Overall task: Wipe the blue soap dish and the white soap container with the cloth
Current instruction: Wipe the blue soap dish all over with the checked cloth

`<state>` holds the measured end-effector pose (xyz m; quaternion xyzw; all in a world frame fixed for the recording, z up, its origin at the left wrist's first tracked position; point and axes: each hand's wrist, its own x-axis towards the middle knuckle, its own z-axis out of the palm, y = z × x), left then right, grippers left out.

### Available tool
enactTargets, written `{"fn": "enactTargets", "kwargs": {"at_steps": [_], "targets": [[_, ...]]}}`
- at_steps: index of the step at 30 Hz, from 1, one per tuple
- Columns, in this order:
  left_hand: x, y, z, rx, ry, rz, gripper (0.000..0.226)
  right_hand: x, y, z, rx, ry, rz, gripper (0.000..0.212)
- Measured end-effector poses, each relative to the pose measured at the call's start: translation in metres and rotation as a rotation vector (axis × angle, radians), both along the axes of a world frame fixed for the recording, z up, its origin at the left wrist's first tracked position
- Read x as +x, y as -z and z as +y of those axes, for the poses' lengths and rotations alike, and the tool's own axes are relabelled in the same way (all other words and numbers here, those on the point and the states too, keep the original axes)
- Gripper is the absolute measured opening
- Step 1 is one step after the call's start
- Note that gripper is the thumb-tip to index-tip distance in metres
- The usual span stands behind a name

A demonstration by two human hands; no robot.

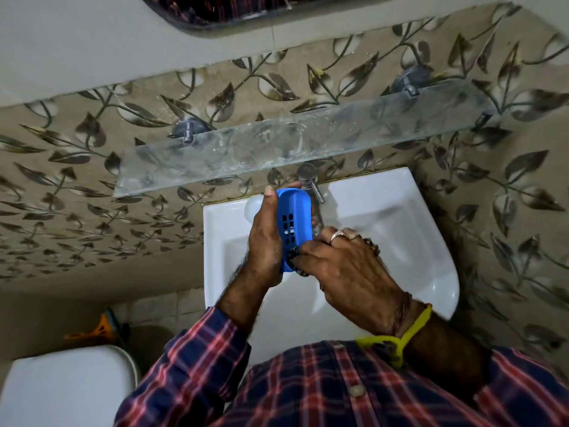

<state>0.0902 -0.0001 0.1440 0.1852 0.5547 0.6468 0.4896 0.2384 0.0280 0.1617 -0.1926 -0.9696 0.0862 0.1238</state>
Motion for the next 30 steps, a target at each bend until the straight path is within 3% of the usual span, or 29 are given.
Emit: {"fn": "enactTargets", "kwargs": {"at_steps": [4, 10, 15, 22, 26, 28, 30], "targets": [[0.001, 0.002, 0.0, -0.051, 0.007, -0.043, 0.072, -0.001, 0.005, 0.018, 0.088, -0.044, -0.053, 0.045], [-0.005, -0.002, 0.001, -0.013, 0.023, -0.027, 0.062, -0.008, -0.001, 0.021, 0.027, 0.135, 0.128, 0.031], [0.005, -0.002, 0.004, -0.014, -0.044, -0.053, 0.071, -0.012, 0.008, 0.009, -0.149, 0.127, -0.035, 0.033], [0.014, 0.011, 0.001, 0.037, -0.006, 0.047, 0.05, 0.001, 0.014, 0.039, -0.615, 0.013, -0.107, 0.048], [-0.002, 0.004, 0.009, -0.018, -0.152, 0.069, 0.07, 0.021, 0.027, 0.042, -0.529, -0.056, -0.178, 0.04], [-0.016, 0.002, 0.007, 0.0, -0.143, 0.228, 0.058, 0.032, 0.031, 0.047, -0.667, 0.034, -0.058, 0.042], [-0.016, 0.004, -0.002, 0.026, -0.06, 0.409, 0.045, 0.032, 0.025, 0.06, -0.744, 0.17, 0.261, 0.042]]}}
